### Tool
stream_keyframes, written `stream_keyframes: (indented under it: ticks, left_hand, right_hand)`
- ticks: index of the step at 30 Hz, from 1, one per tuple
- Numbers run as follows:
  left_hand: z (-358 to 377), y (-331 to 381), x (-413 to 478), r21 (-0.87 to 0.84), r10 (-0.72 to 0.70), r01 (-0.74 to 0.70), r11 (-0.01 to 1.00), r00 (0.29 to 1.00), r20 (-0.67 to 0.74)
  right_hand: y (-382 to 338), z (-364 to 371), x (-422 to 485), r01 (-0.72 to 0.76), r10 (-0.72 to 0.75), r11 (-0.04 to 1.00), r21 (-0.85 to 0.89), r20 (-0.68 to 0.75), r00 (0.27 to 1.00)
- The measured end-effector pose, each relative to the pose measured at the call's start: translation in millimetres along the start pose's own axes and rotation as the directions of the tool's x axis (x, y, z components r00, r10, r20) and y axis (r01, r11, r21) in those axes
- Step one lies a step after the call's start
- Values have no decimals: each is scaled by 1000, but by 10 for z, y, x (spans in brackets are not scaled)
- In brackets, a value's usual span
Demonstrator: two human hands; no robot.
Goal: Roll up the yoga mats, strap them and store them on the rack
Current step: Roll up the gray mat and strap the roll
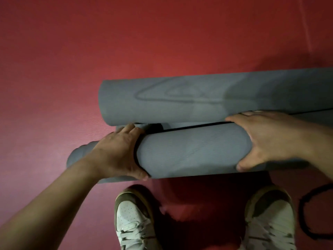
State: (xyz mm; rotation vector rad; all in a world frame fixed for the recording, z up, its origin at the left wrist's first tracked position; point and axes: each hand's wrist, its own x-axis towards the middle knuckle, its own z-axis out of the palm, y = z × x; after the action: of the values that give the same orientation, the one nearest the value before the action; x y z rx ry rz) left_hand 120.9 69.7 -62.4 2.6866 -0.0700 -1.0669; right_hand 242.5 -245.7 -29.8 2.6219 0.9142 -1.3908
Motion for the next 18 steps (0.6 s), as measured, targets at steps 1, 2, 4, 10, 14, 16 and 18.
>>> stream_keyframes:
  ticks: [1,2,4,10,14,16,18]
  left_hand:
    - [6,-10,16,-10,4,-4,1000,1000,6]
    - [19,-18,22,-18,8,-7,1000,1000,6]
    - [68,-23,-4,-31,15,-16,999,1000,-17]
    - [113,16,-19,-83,24,-30,996,997,-68]
    - [-20,-34,72,-134,7,-16,991,998,-62]
    - [-87,-45,106,-139,9,-17,990,998,-57]
    - [-134,-51,122,-203,10,-22,979,998,-63]
  right_hand:
    - [1,4,-5,-14,14,1000,-8,-4,1000]
    - [3,11,-12,-28,28,999,-20,-9,1000]
    - [3,42,-32,-45,44,998,-44,-14,999]
    - [63,196,5,-58,58,998,34,-22,998]
    - [111,116,157,-88,95,993,79,-85,992]
    - [115,80,188,-113,126,986,121,-109,986]
    - [108,53,200,-125,153,978,169,-168,974]
